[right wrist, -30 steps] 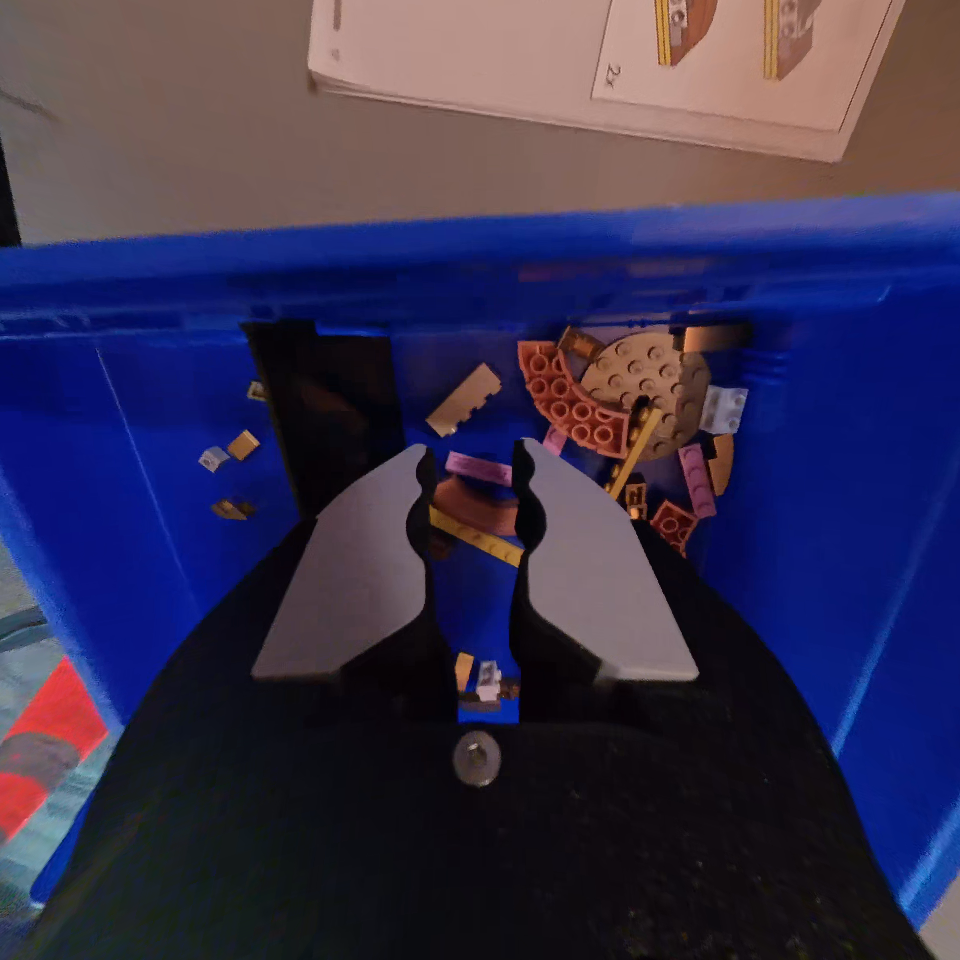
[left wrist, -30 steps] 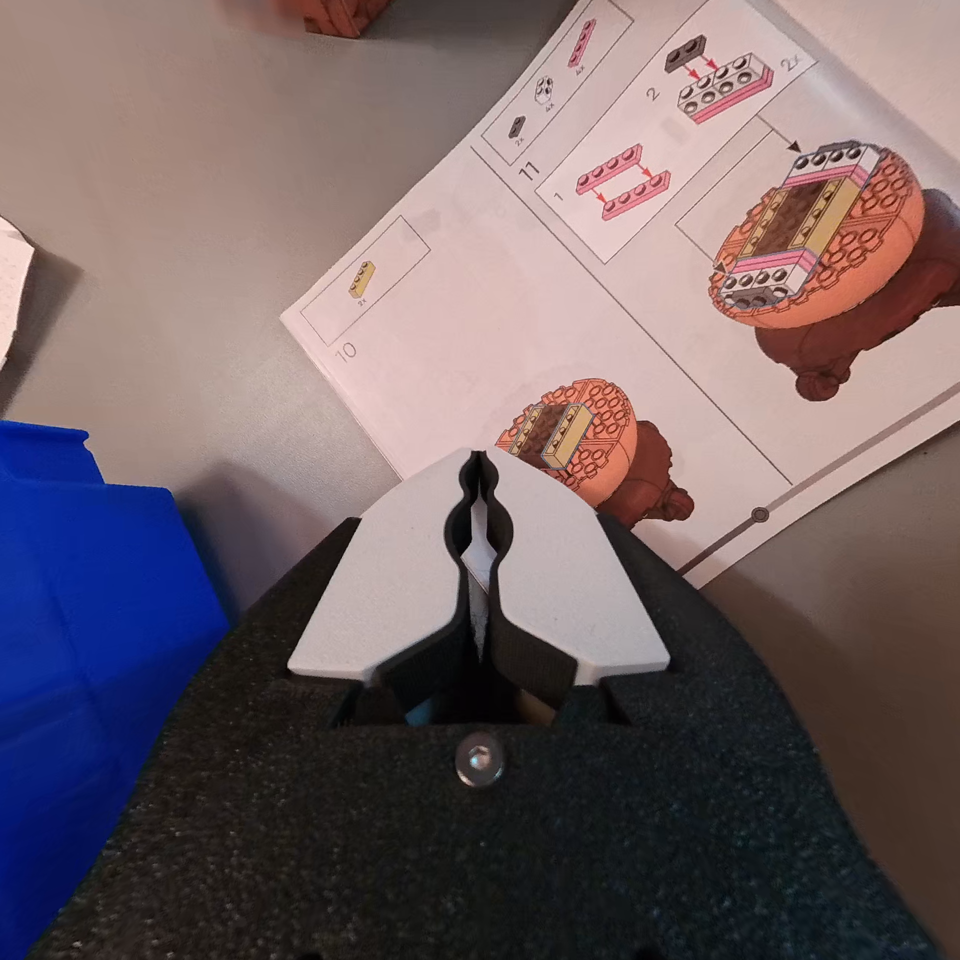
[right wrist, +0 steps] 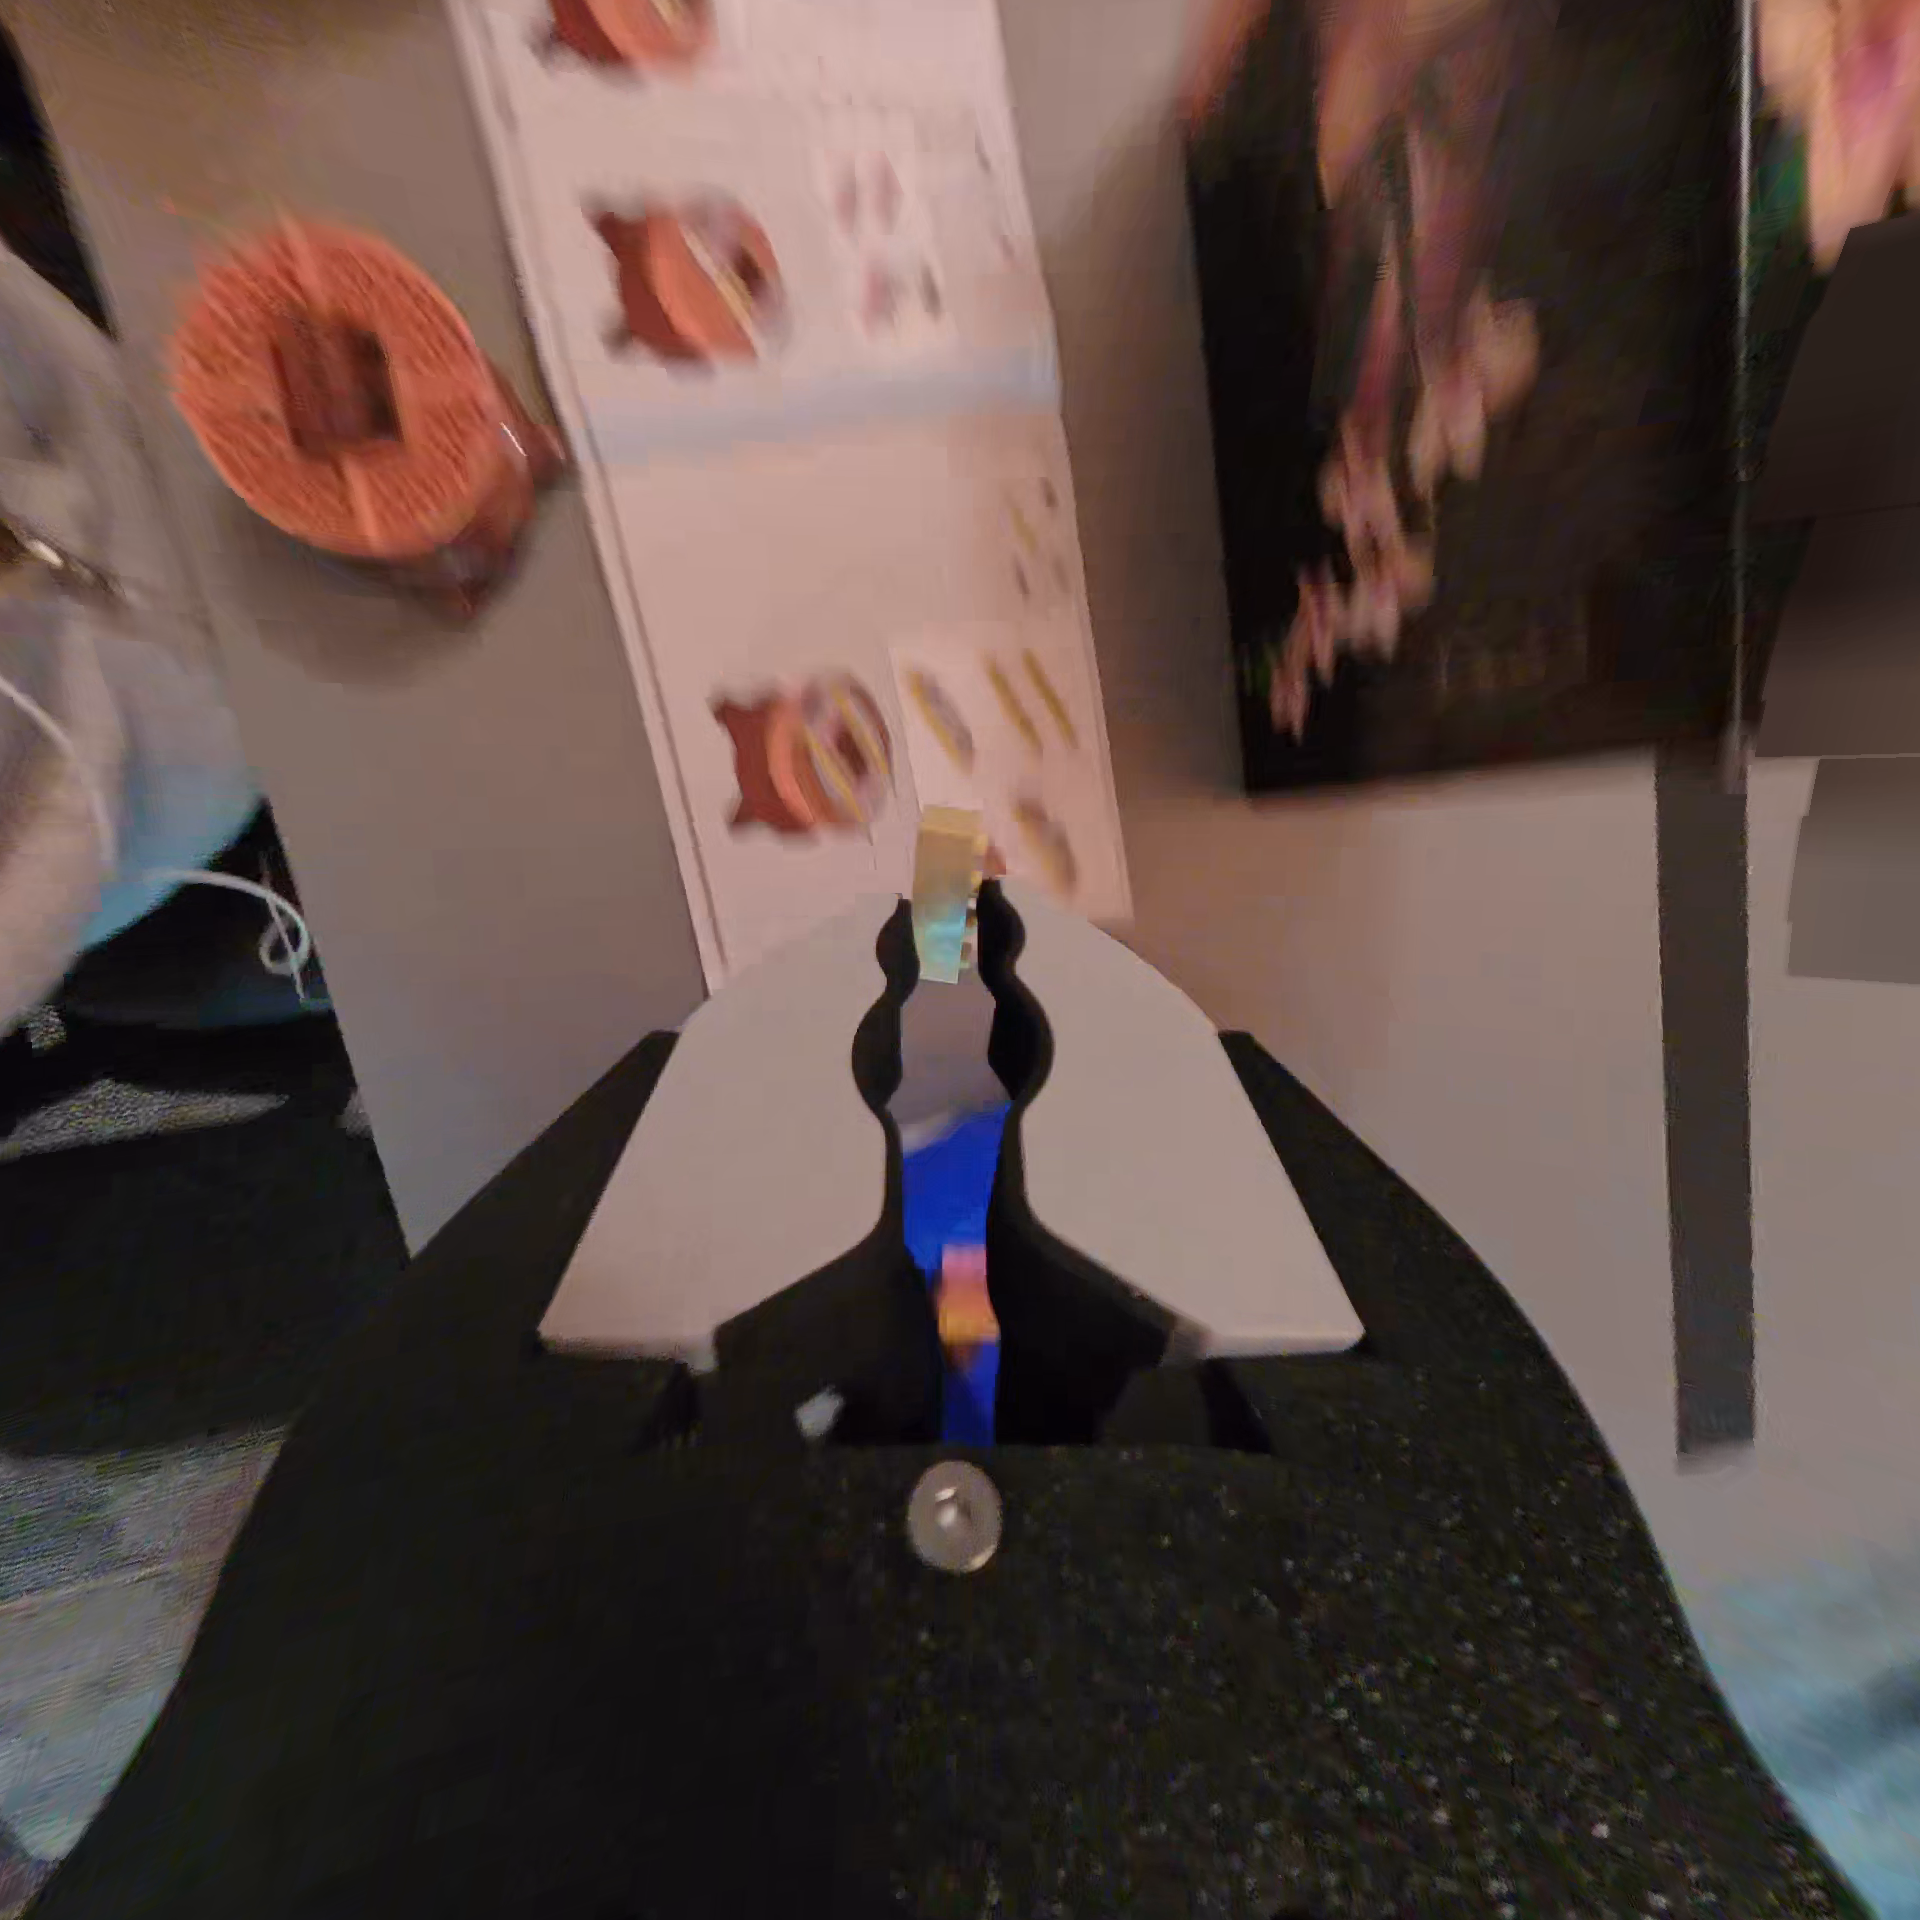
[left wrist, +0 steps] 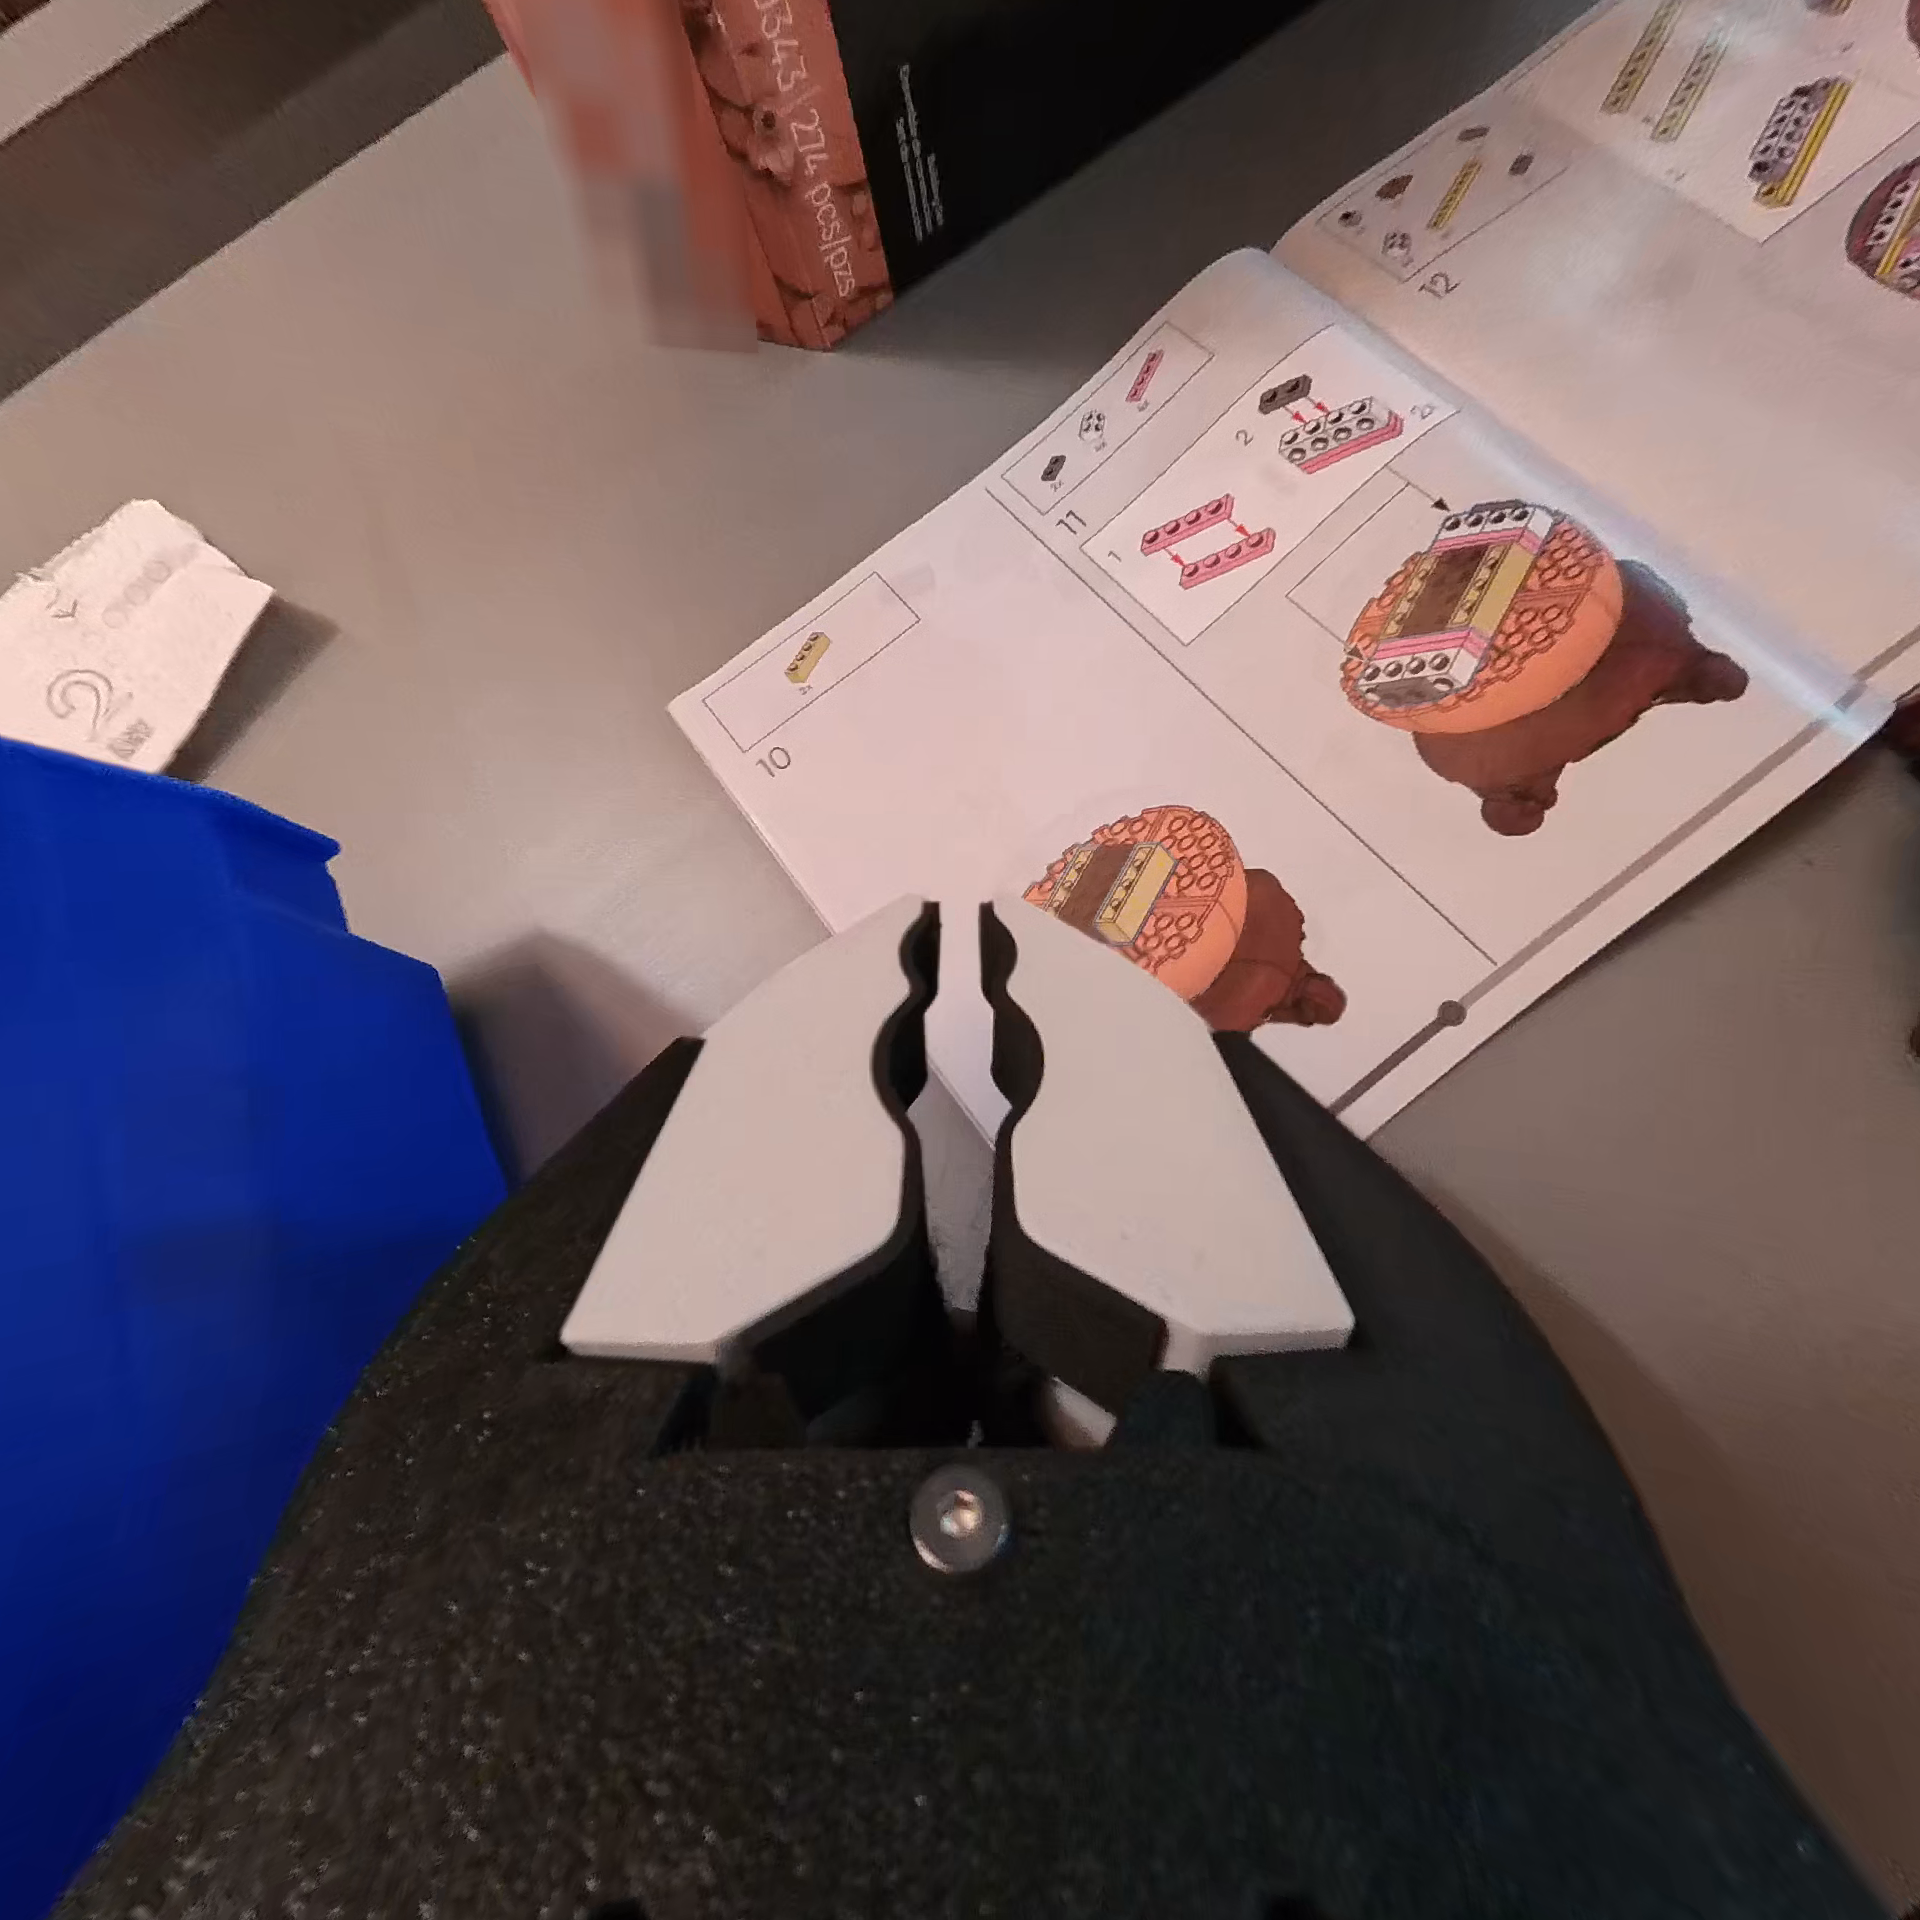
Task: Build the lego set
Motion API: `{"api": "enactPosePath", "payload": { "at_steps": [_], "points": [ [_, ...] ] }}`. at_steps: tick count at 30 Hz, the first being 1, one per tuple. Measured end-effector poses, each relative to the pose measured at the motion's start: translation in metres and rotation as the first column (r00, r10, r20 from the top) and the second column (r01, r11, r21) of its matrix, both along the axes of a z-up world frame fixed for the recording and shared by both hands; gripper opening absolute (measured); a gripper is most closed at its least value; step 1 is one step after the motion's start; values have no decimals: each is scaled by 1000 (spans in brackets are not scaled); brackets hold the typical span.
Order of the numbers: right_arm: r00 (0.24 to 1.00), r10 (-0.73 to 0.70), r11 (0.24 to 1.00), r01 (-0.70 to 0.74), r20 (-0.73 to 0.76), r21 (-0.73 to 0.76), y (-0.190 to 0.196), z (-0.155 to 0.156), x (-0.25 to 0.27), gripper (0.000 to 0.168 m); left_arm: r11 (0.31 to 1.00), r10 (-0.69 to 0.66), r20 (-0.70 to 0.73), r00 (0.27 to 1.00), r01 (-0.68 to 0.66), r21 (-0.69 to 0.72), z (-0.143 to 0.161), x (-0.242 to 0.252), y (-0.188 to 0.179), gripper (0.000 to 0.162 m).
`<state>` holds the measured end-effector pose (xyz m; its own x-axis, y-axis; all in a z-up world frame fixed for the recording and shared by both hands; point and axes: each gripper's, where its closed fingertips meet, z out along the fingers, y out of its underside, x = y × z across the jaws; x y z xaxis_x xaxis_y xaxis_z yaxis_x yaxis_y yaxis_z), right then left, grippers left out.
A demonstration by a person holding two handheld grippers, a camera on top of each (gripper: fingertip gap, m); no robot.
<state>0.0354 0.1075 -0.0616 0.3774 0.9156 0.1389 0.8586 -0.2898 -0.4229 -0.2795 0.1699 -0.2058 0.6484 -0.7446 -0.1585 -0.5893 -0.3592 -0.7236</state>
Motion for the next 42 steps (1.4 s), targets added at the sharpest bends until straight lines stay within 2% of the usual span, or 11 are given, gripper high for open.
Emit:
{"api": "enactPosePath", "payload": {
  "at_steps": [4,10,13,17,19,23,26,29,33,37,42],
  "points": [
    [979,187,980,-192,-78,-60,32,-22,-129,12,999,-21,20,1000,21,42,0,3,-6,7],
    [955,296,938,-286,22,-195,93,-122,-261,12,997,-73,106,992,70,35,-3,13,-10,6],
    [938,336,919,-307,85,-248,106,-151,-286,12,995,-96,115,989,90,52,0,11,-11,6],
    [905,384,906,-333,181,-260,112,-168,-288,14,995,-100,193,976,94,40,3,12,-12,6],
    [899,388,909,-337,203,-244,113,-170,-285,32,994,-108,222,969,104,29,2,12,-14,6],
    [928,361,923,-343,90,-173,109,-144,-279,37,994,-107,215,971,101,39,1,11,-13,6],
    [953,298,950,-302,-55,-80,94,-92,-250,37,994,-105,189,976,99,41,-1,11,-13,6],
    [969,186,982,-181,-163,47,74,-21,-182,40,995,-101,161,982,97,34,-3,11,-13,7],
    [992,-27,989,45,-127,141,44,39,-55,38,992,-113,197,974,120,-25,-1,23,-12,6],
    [965,-244,946,258,-95,197,10,57,63,36,995,-96,188,977,101,-17,12,31,-4,5],
    [906,-418,896,423,-66,131,-25,23,165,34,998,-61,129,990,65,-28,17,37,0,5]
  ]
}}
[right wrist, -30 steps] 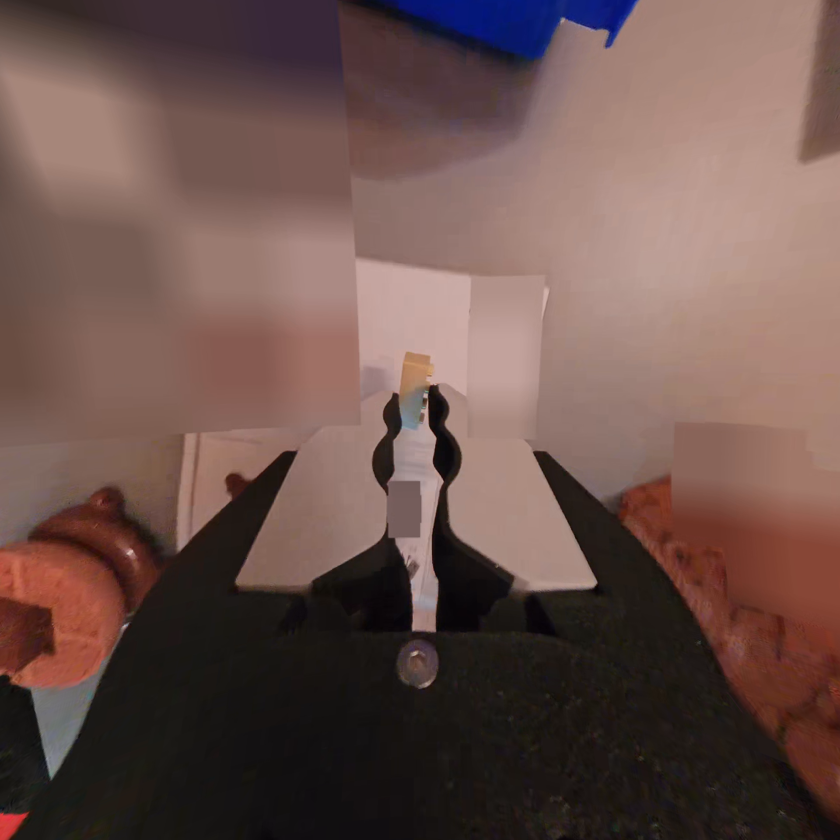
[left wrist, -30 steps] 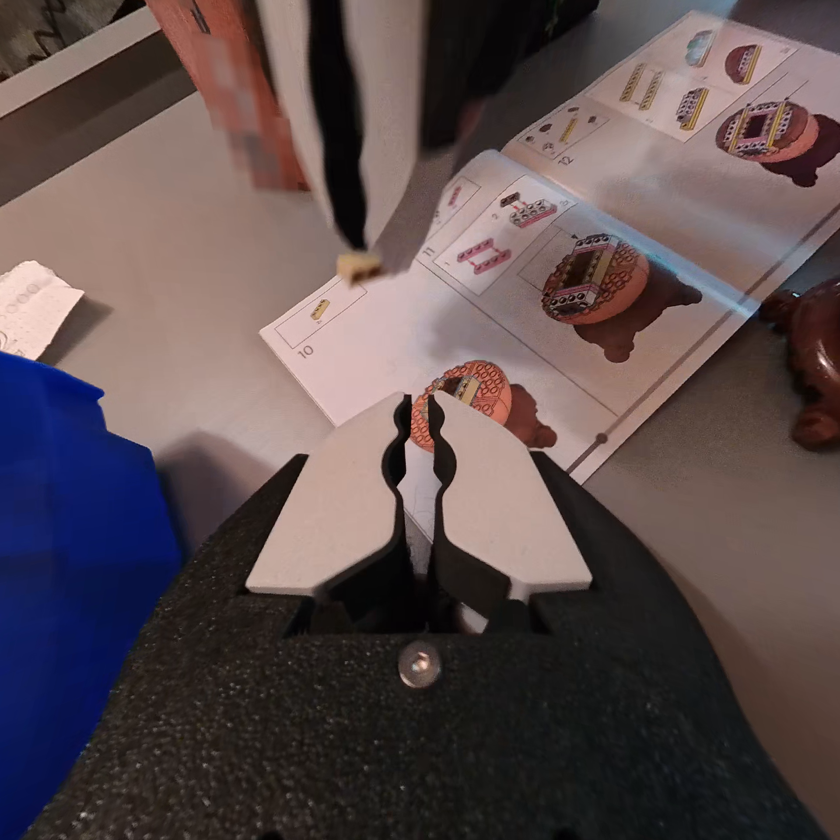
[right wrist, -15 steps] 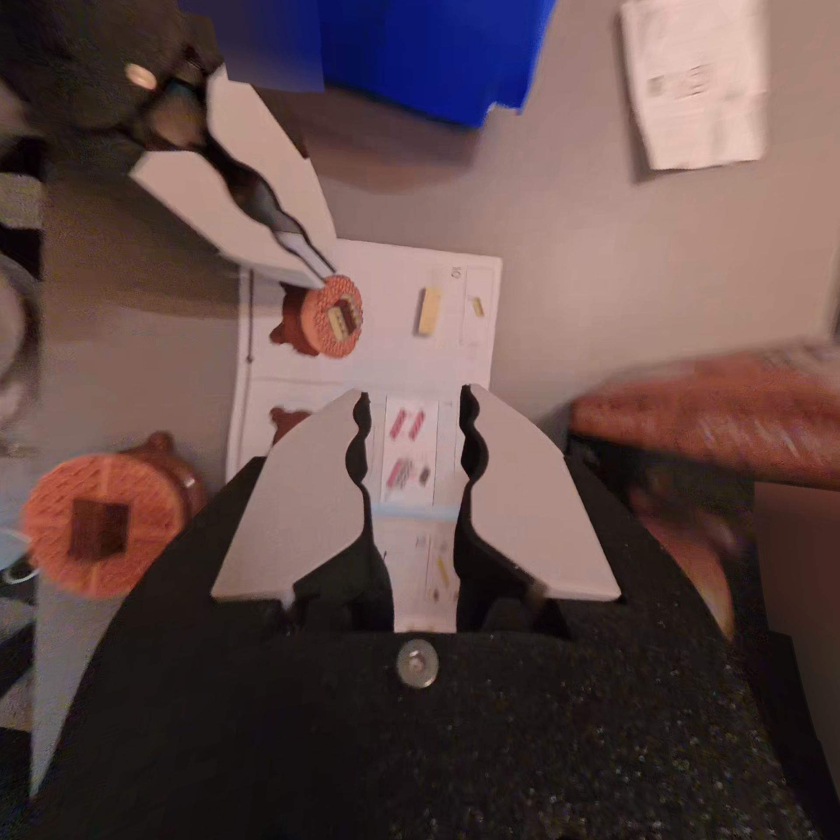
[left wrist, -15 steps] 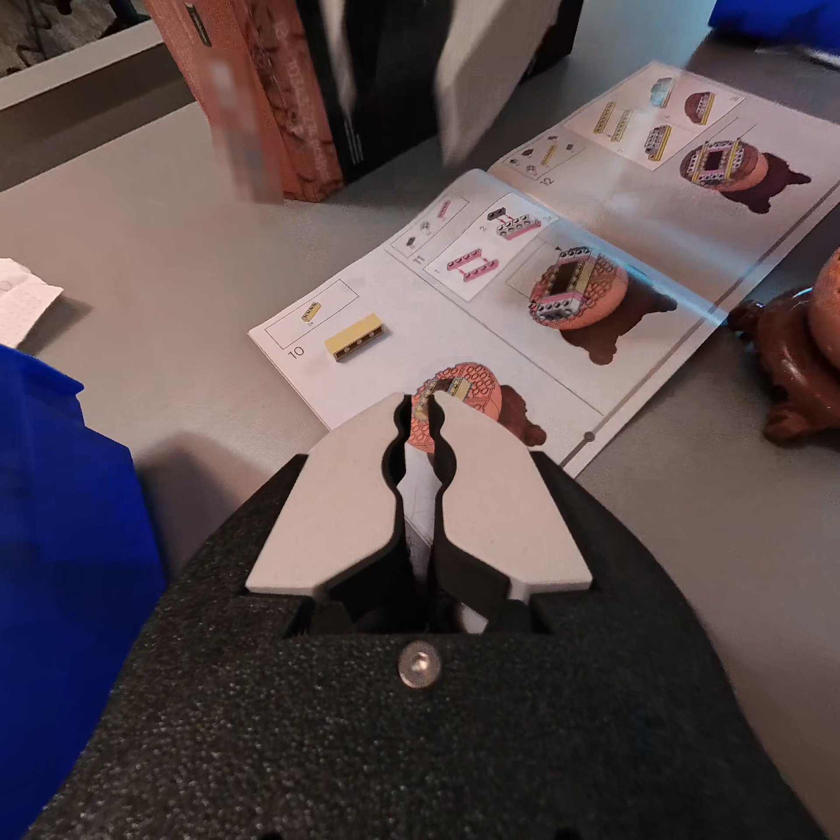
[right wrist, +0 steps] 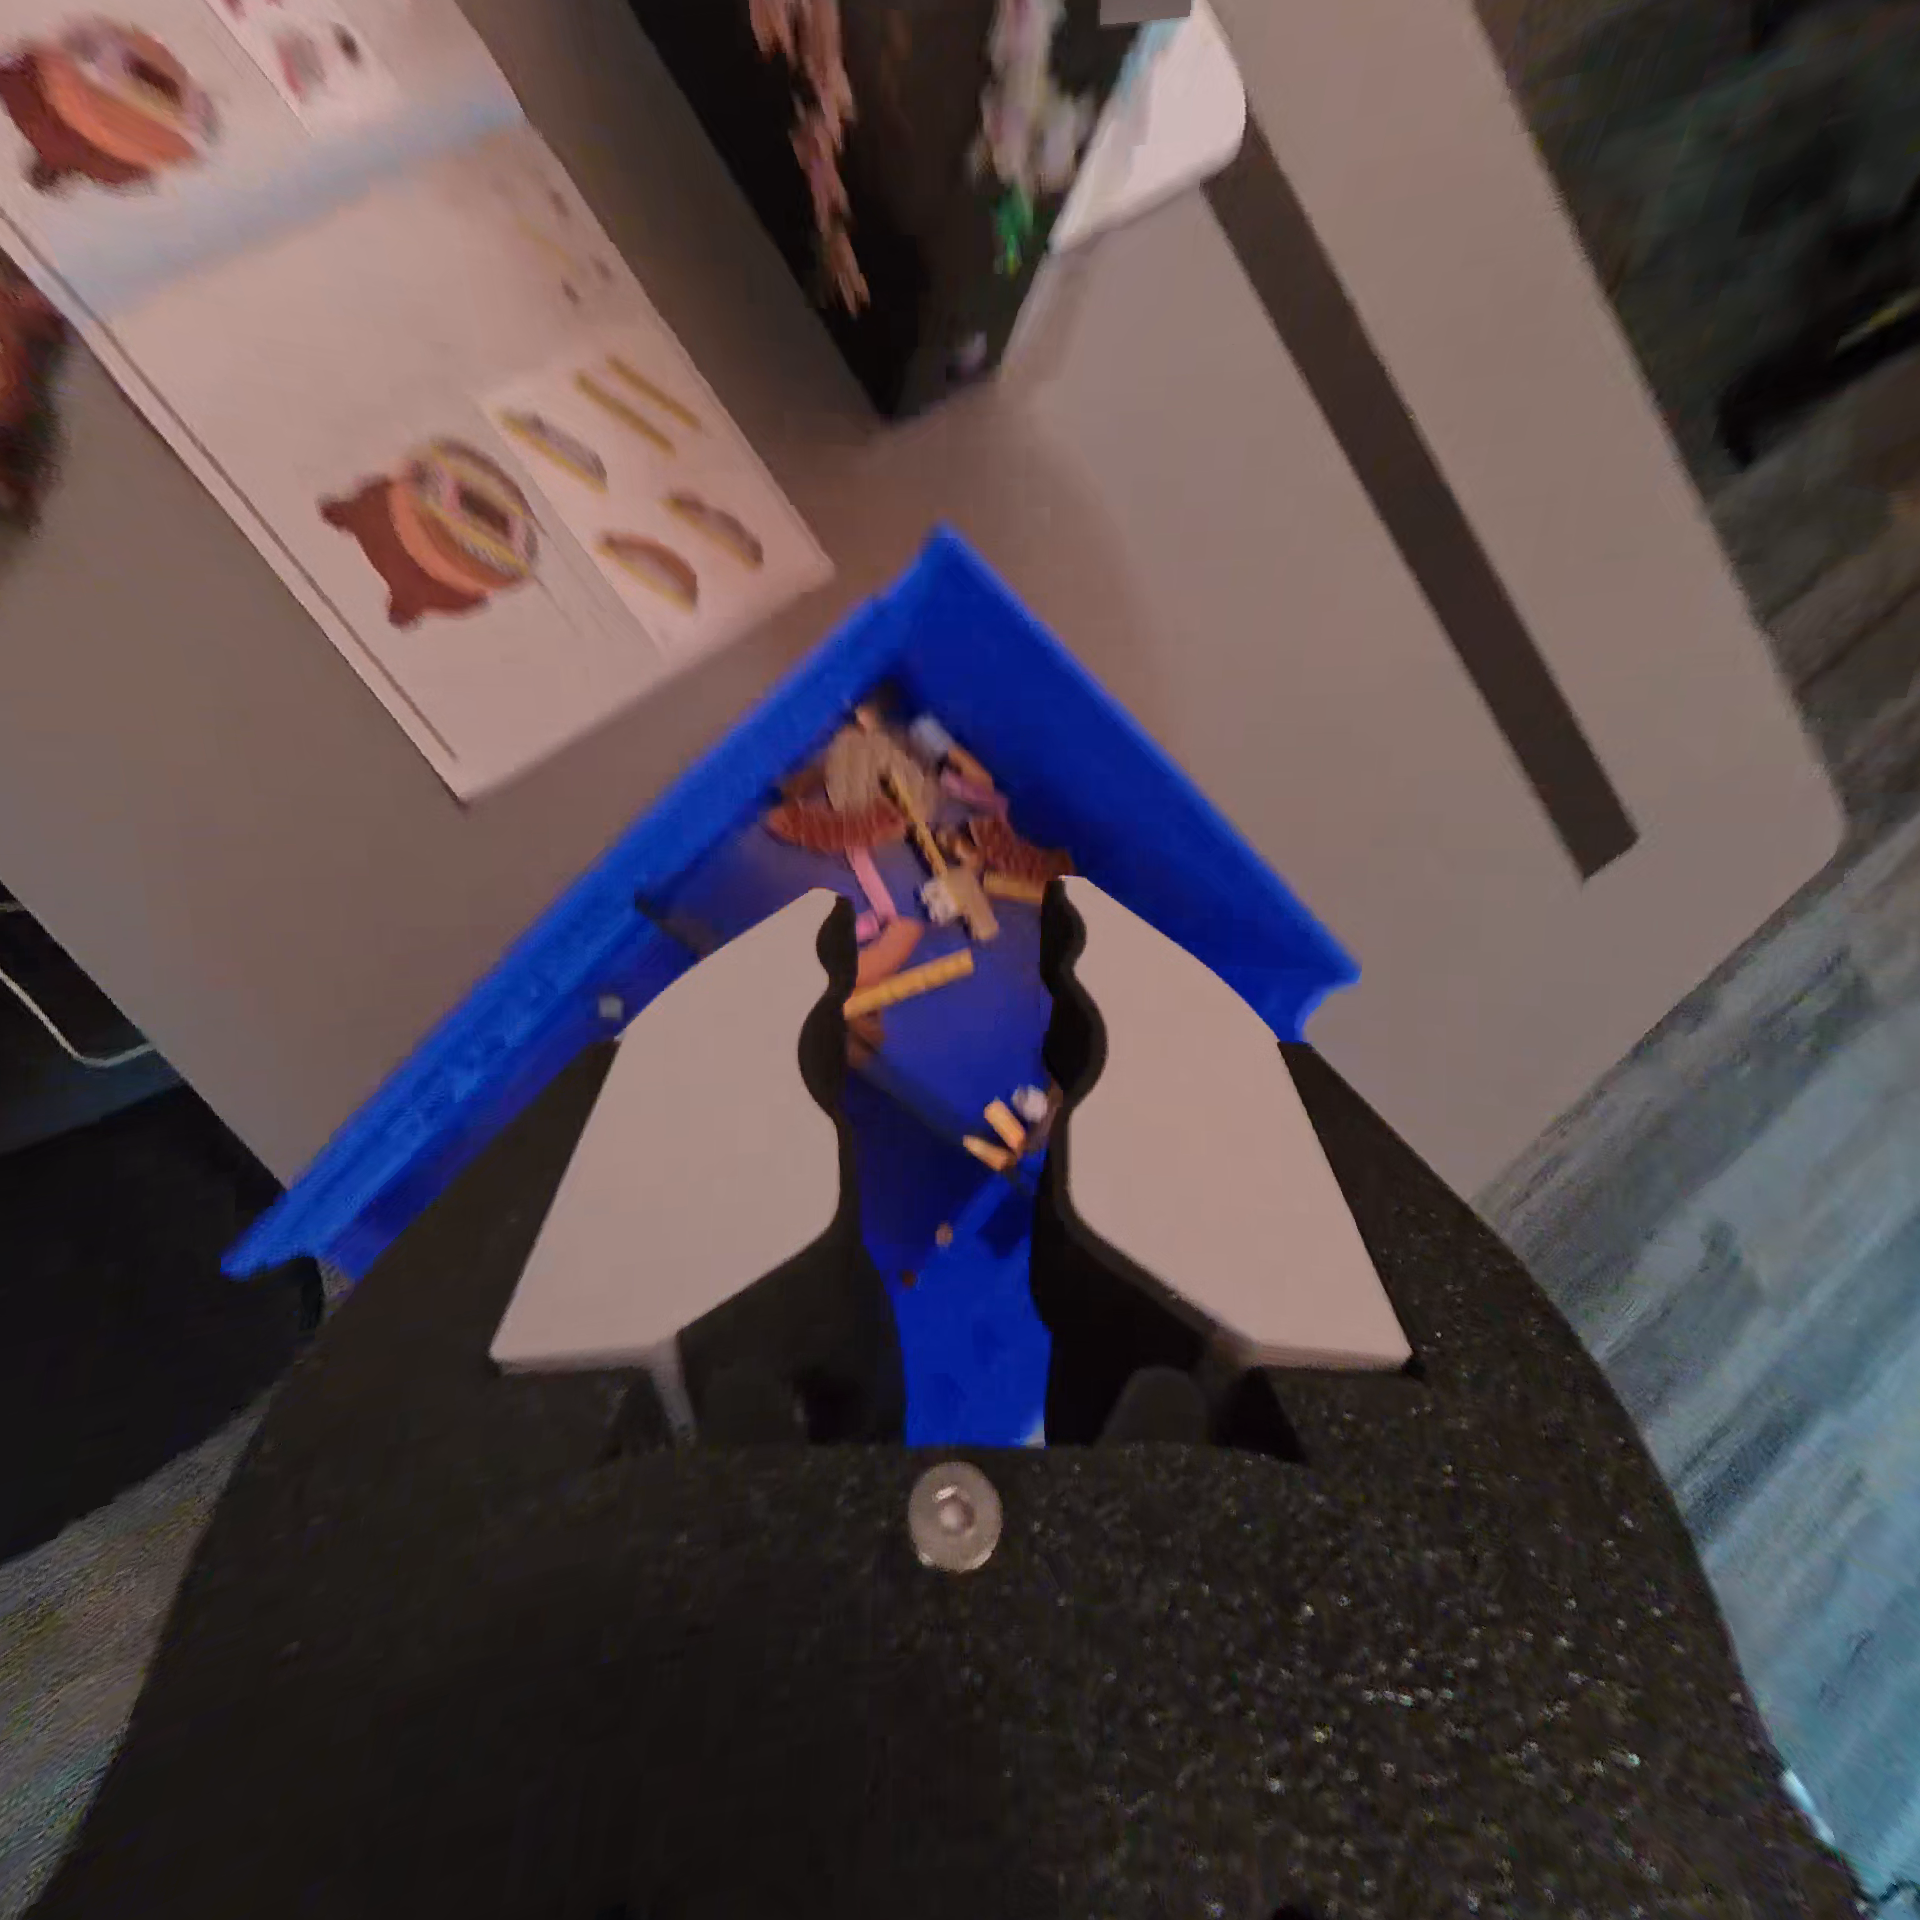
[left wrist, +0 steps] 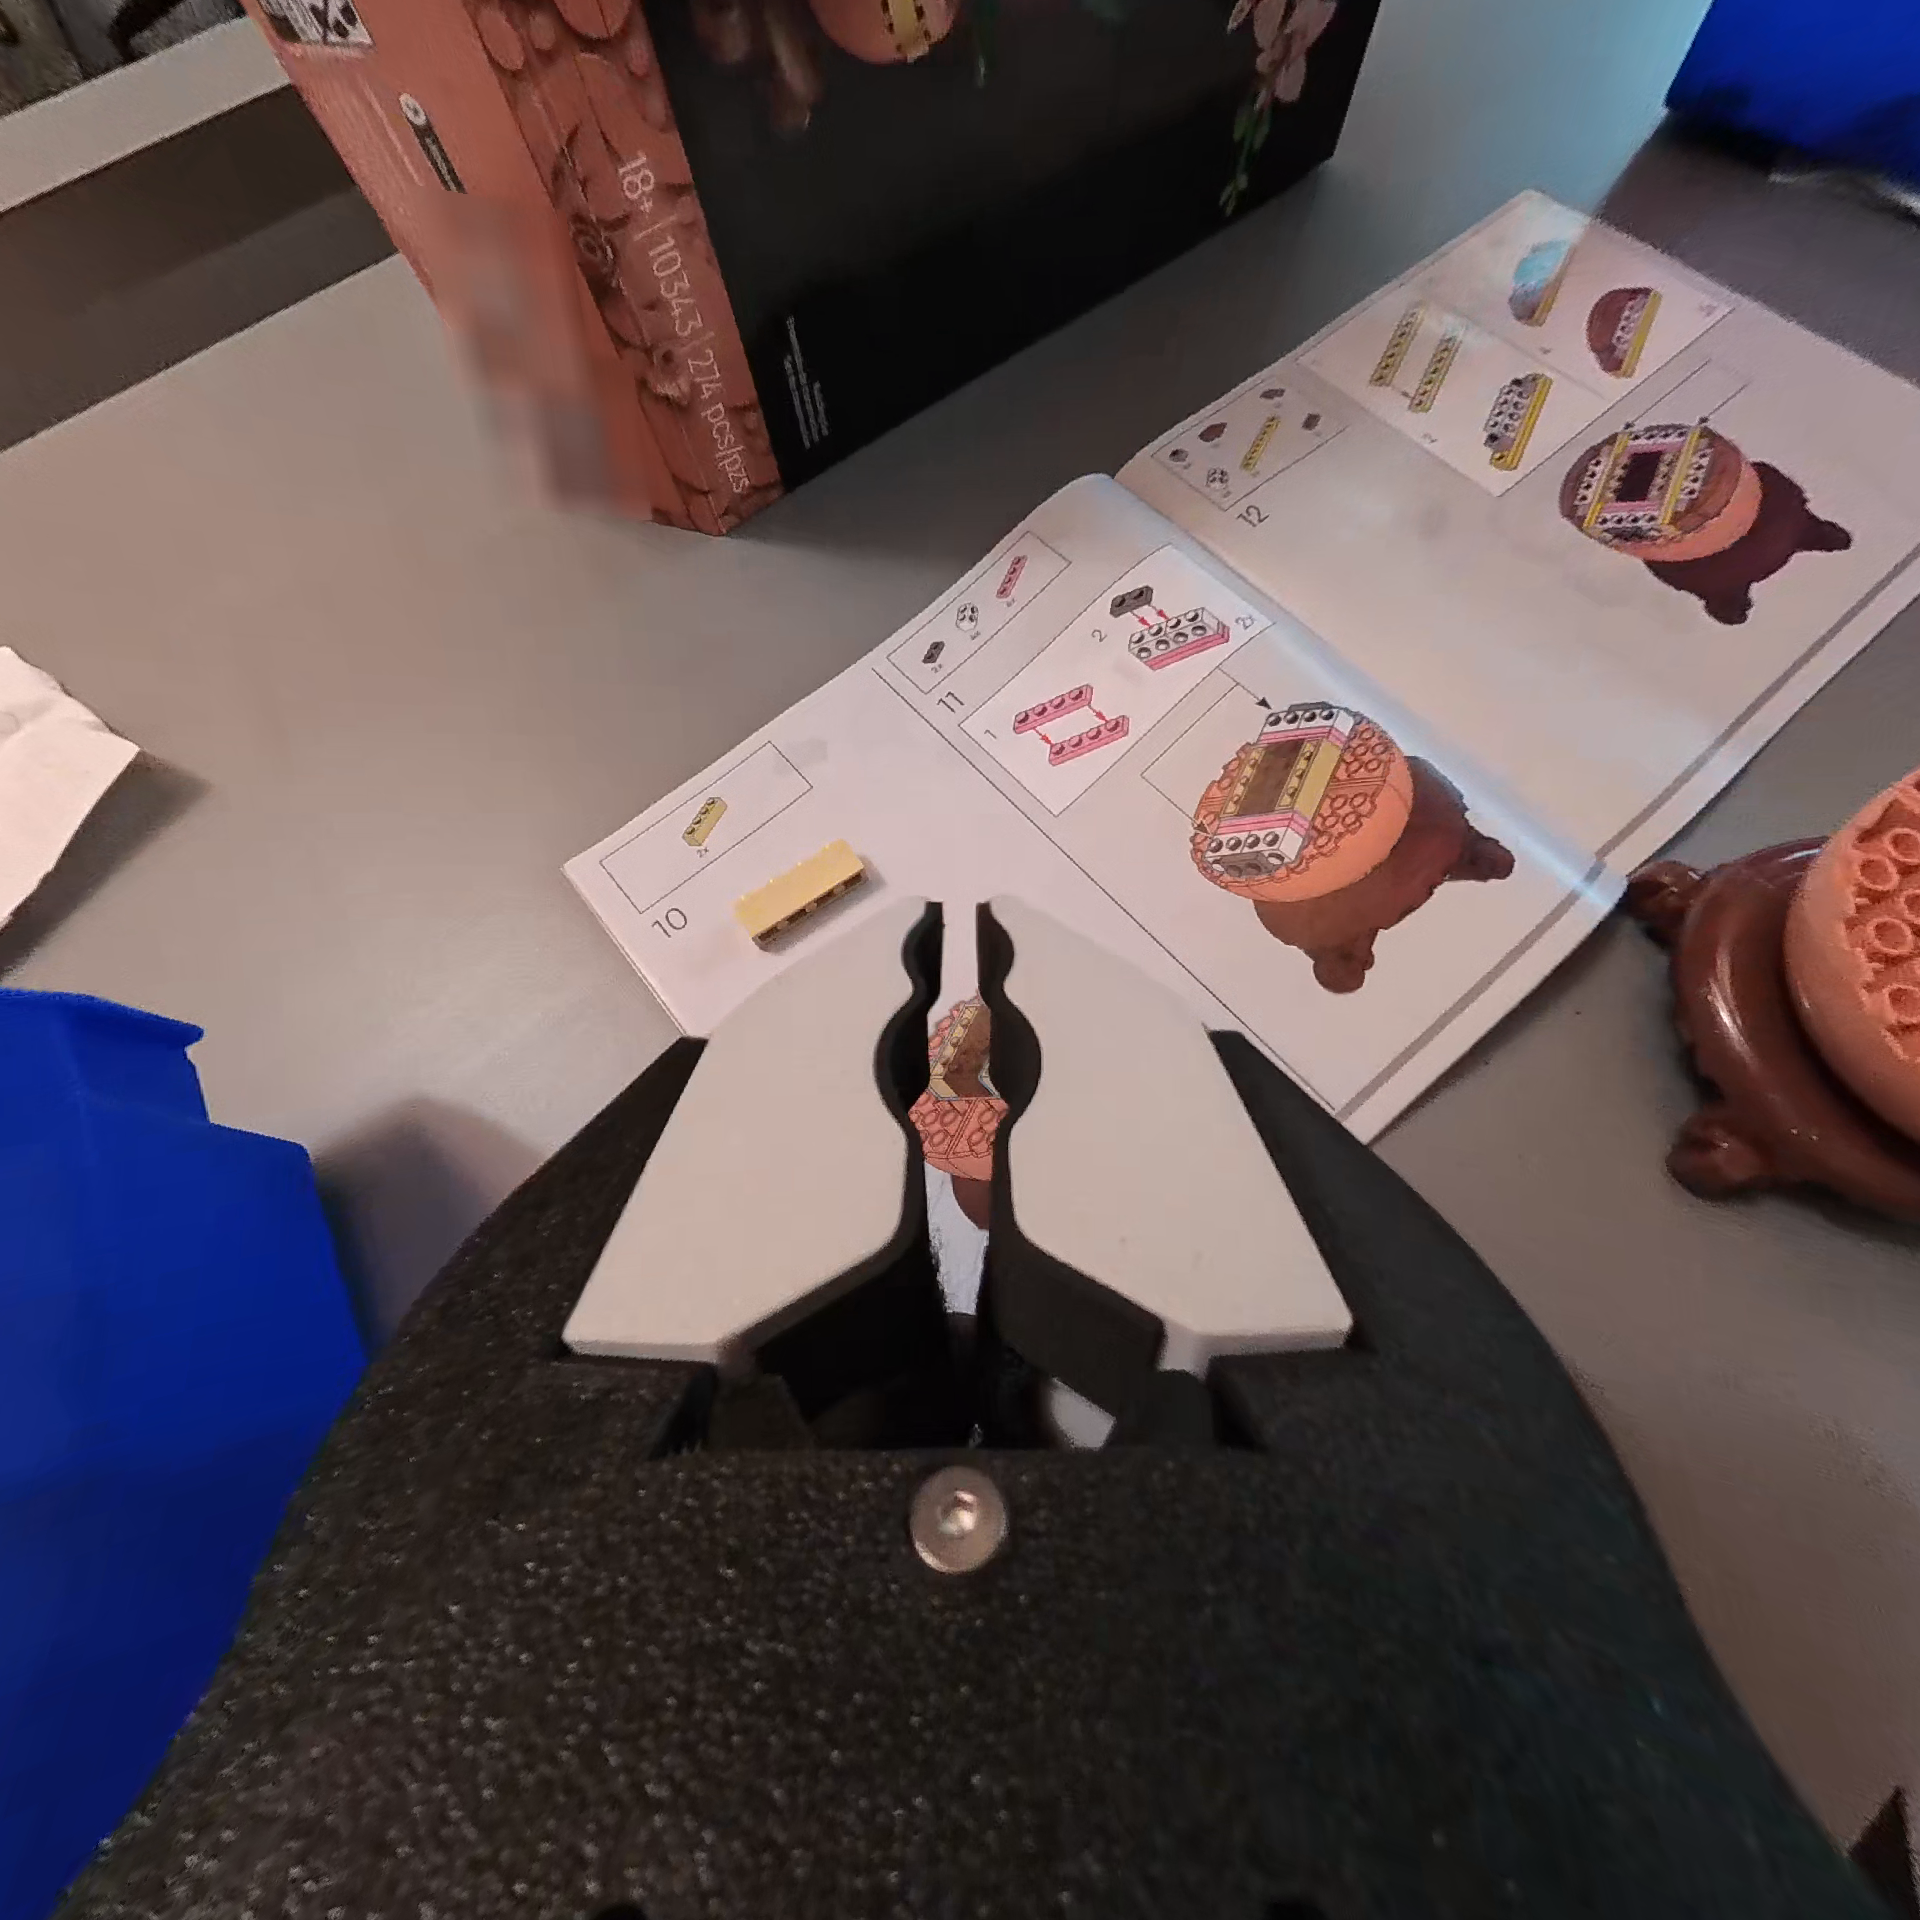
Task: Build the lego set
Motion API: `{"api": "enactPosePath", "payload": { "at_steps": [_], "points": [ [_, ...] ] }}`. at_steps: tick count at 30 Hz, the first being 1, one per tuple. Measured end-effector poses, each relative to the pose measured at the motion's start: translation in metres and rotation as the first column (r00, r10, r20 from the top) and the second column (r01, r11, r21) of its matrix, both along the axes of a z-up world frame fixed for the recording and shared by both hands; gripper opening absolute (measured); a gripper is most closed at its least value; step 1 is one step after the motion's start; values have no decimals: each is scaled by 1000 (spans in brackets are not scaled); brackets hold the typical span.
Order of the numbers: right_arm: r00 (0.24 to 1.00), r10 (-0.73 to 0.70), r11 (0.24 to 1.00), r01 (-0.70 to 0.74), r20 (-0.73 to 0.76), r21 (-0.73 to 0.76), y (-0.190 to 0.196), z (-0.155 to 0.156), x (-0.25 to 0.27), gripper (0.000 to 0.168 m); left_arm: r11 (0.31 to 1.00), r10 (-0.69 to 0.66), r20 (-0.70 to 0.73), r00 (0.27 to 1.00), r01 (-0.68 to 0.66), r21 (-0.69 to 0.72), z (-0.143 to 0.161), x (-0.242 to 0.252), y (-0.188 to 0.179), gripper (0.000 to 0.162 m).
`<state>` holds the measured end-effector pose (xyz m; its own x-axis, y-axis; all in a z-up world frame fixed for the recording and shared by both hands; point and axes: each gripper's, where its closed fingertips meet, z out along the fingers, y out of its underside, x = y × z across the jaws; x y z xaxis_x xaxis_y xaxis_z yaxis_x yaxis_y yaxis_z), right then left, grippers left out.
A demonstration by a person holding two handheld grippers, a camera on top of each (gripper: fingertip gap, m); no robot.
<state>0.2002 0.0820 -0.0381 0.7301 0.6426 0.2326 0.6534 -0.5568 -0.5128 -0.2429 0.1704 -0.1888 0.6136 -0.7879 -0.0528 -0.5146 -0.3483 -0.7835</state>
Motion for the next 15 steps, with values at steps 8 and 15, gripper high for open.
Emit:
{"api": "enactPosePath", "payload": {
  "at_steps": [8,15],
  "points": [
    [997,-65,991,59,-42,-119,-30,-61,63,28,998,47,-35,998,-49,-49,1,7,5,5],
    [999,2,988,-10,-48,-154,-25,-84,73,27,994,90,-5,996,-90,-65,11,17,13,5]
  ]
}}
